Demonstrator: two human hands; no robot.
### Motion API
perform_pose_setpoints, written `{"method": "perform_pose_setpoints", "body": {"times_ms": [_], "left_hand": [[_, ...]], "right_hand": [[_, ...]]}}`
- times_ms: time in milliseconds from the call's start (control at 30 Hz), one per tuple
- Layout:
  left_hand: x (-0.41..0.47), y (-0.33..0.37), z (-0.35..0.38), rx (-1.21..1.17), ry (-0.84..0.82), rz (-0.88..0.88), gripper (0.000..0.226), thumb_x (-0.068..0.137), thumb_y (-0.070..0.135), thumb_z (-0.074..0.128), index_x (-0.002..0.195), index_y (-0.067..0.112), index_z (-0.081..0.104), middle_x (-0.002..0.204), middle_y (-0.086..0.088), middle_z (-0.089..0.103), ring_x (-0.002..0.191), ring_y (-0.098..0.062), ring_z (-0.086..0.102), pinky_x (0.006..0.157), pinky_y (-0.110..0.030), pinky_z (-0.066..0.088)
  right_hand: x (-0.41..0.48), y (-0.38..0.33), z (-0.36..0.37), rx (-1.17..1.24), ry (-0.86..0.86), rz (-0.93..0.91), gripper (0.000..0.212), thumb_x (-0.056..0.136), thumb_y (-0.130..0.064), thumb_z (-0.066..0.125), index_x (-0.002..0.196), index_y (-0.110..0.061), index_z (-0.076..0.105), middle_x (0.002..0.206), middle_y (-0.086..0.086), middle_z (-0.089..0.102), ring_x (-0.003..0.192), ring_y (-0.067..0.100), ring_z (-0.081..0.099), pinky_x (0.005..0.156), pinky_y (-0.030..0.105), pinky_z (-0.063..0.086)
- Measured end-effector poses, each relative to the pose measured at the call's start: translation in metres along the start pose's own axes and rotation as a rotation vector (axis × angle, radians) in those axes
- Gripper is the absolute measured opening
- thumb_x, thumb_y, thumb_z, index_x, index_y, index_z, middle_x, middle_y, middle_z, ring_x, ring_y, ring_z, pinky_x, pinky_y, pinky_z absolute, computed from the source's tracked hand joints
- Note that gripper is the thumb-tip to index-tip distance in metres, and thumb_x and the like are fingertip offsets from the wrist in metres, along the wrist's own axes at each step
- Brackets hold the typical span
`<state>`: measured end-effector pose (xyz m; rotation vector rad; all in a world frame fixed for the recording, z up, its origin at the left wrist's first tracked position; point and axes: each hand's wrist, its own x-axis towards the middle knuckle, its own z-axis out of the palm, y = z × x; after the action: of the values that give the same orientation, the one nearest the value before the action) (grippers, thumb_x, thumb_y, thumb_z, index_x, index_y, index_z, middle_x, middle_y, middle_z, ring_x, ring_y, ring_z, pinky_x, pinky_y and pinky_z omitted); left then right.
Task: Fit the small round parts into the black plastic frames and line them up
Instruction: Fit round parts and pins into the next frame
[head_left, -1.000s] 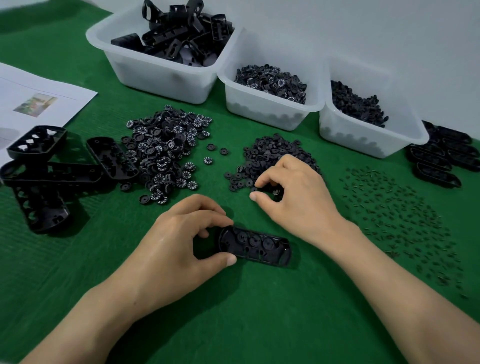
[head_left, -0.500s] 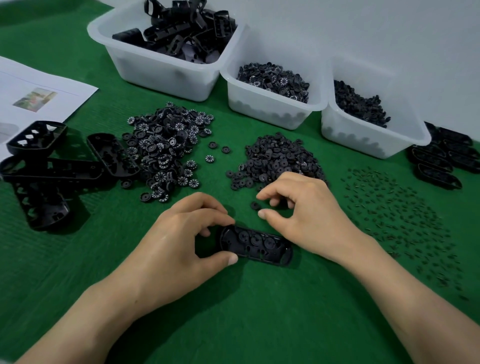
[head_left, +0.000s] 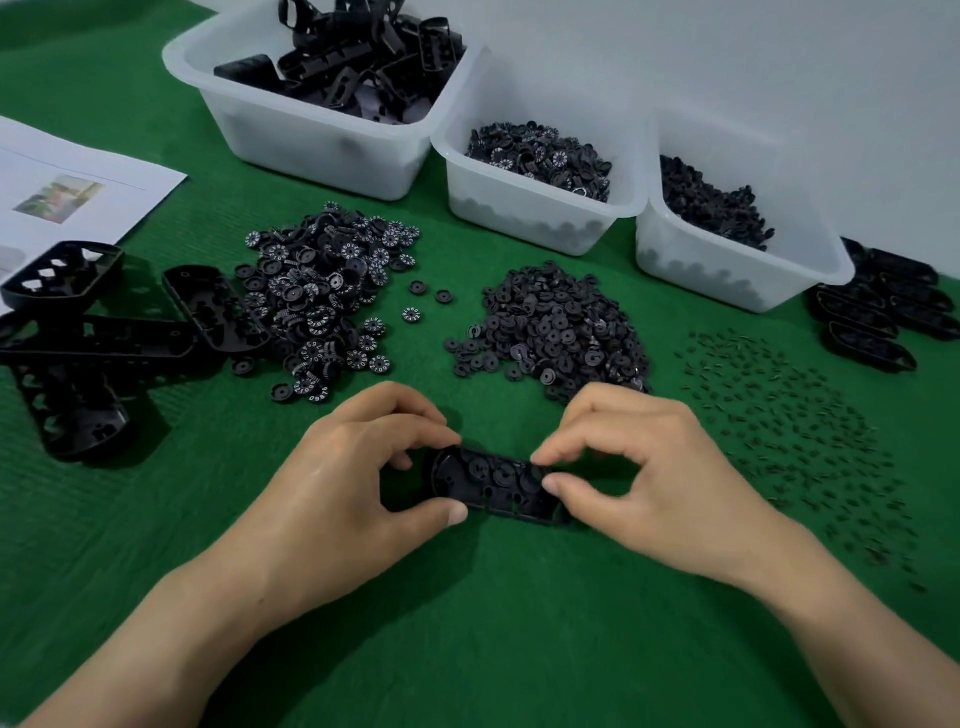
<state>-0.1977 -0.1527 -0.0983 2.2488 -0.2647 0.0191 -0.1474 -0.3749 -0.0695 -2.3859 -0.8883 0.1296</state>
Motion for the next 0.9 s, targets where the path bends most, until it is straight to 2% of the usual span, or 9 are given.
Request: {"method": "perform_pose_setpoints", "body": {"times_ms": [100,333,433,500,533,600,733,833,900], "left_hand": [[0.000,0.000,0.000,0.007,-0.003,-0.002,0.035,0.065,0.038,0.074,0.098,0.036,0.063,0.105,0.023,0.051,0.089,0.002,0.050,0.073,-0.005,0.040],[0.000,0.001,0.001,0.020,0.004,-0.005,0.037,0.064,0.045,0.071,0.098,0.033,0.065,0.104,0.022,0.052,0.087,-0.002,0.051,0.074,-0.010,0.042],[0.001,0.001,0.000,0.034,-0.001,0.002,0.038,0.063,0.045,0.070,0.099,0.033,0.065,0.104,0.022,0.052,0.088,-0.001,0.051,0.074,-0.008,0.041],[0.001,0.002,0.001,0.048,-0.012,0.019,0.039,0.064,0.044,0.071,0.101,0.033,0.065,0.104,0.022,0.052,0.091,0.001,0.049,0.074,-0.005,0.039],[0.002,0.003,0.001,0.054,-0.022,0.031,0.039,0.065,0.045,0.070,0.102,0.032,0.065,0.105,0.022,0.051,0.093,0.004,0.048,0.075,-0.004,0.038],[0.004,0.005,0.002,0.071,-0.045,0.056,0.044,0.064,0.052,0.063,0.103,0.032,0.065,0.105,0.023,0.051,0.097,0.009,0.045,0.078,-0.001,0.035],[0.008,0.014,0.012,0.081,-0.115,0.100,0.052,0.063,0.061,0.053,0.106,0.034,0.064,0.107,0.025,0.049,0.100,0.011,0.044,0.080,0.001,0.032],[0.011,0.027,0.030,0.057,-0.176,0.138,0.052,0.064,0.065,0.051,0.106,0.036,0.061,0.107,0.029,0.045,0.101,0.012,0.043,0.081,0.000,0.032],[0.012,0.038,0.045,0.044,-0.213,0.159,0.052,0.064,0.067,0.049,0.107,0.038,0.059,0.108,0.032,0.042,0.103,0.013,0.041,0.083,0.000,0.030]], "right_hand": [[-0.005,-0.002,0.003,-0.051,0.031,-0.035,0.011,0.075,-0.015,0.074,0.085,-0.018,0.074,0.077,-0.005,0.061,0.074,0.012,0.058,0.068,0.033,0.050],[-0.005,-0.006,0.009,-0.226,0.070,-0.143,0.010,0.074,-0.017,0.073,0.084,-0.015,0.074,0.072,-0.001,0.060,0.066,0.018,0.056,0.062,0.037,0.049],[-0.005,-0.003,0.002,-0.081,0.041,-0.044,0.015,0.079,-0.017,0.070,0.093,-0.020,0.073,0.078,-0.008,0.063,0.073,0.008,0.059,0.070,0.027,0.050],[-0.008,0.003,-0.005,0.023,0.099,0.047,0.018,0.082,-0.010,0.066,0.095,-0.022,0.072,0.080,-0.013,0.065,0.074,0.005,0.060,0.068,0.014,0.046],[-0.011,0.007,-0.009,0.046,0.140,0.085,0.020,0.082,-0.007,0.065,0.093,-0.022,0.072,0.080,-0.013,0.065,0.073,0.005,0.059,0.066,0.012,0.044],[-0.019,0.012,-0.016,0.047,0.198,0.138,0.019,0.082,-0.006,0.064,0.089,-0.021,0.073,0.077,-0.012,0.065,0.070,0.008,0.057,0.060,0.013,0.041],[-0.044,0.023,-0.034,0.054,0.273,0.215,0.020,0.081,-0.007,0.064,0.087,-0.025,0.072,0.077,-0.007,0.067,0.065,0.016,0.056,0.059,0.029,0.045],[-0.066,0.034,-0.051,0.059,0.355,0.277,0.023,0.081,-0.007,0.065,0.085,-0.029,0.070,0.080,-0.004,0.068,0.067,0.018,0.059,0.062,0.029,0.047],[-0.080,0.041,-0.058,0.056,0.378,0.331,0.026,0.080,-0.007,0.066,0.084,-0.032,0.069,0.080,-0.007,0.068,0.066,0.016,0.058,0.060,0.024,0.047]]}}
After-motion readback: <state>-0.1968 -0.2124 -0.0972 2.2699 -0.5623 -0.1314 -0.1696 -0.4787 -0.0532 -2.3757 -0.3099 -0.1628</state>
